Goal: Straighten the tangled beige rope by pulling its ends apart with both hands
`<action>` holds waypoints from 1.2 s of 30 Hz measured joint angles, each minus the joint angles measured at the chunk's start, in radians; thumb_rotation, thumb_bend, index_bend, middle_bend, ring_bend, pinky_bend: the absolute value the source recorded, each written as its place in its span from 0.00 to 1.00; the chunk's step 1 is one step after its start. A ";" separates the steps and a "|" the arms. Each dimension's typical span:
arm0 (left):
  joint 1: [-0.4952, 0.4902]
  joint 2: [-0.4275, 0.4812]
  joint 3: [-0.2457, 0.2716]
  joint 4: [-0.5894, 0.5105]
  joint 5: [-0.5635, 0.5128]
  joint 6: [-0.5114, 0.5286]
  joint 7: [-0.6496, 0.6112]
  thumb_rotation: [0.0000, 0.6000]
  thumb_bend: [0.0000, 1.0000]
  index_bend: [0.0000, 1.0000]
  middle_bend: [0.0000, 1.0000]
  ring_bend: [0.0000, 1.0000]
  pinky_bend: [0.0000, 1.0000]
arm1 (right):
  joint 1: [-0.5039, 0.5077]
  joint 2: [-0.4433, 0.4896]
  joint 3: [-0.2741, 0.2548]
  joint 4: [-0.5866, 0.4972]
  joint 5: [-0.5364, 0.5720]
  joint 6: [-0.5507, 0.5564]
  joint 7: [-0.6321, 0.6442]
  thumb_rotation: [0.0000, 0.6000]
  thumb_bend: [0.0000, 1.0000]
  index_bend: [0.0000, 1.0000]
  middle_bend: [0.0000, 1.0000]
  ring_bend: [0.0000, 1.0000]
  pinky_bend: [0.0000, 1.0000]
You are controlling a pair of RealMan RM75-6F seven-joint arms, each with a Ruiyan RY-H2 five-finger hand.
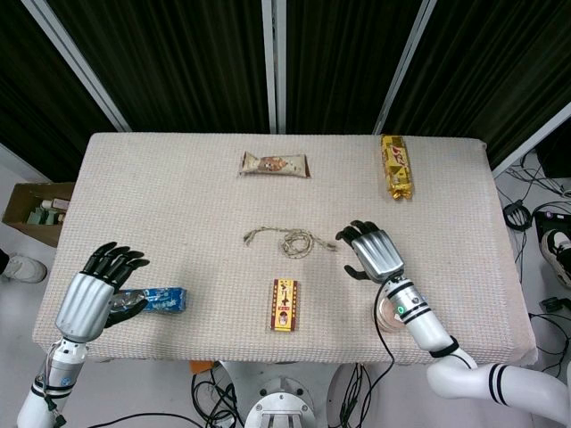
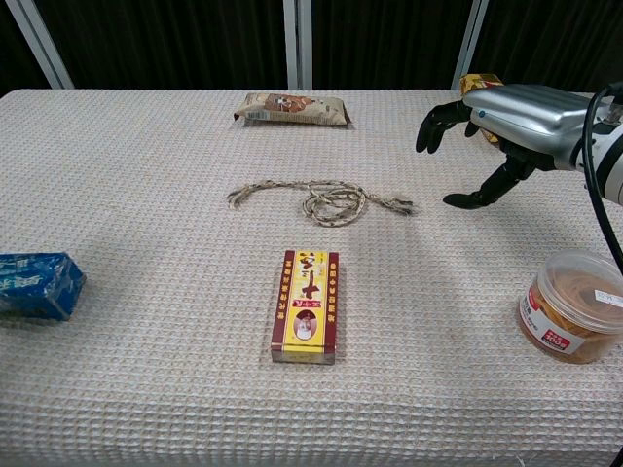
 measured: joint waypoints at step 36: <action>0.035 -0.016 0.012 0.087 -0.037 0.038 -0.091 1.00 0.06 0.31 0.28 0.22 0.18 | 0.220 -0.439 0.142 0.438 0.443 -0.003 -0.357 1.00 0.18 0.46 0.33 0.17 0.30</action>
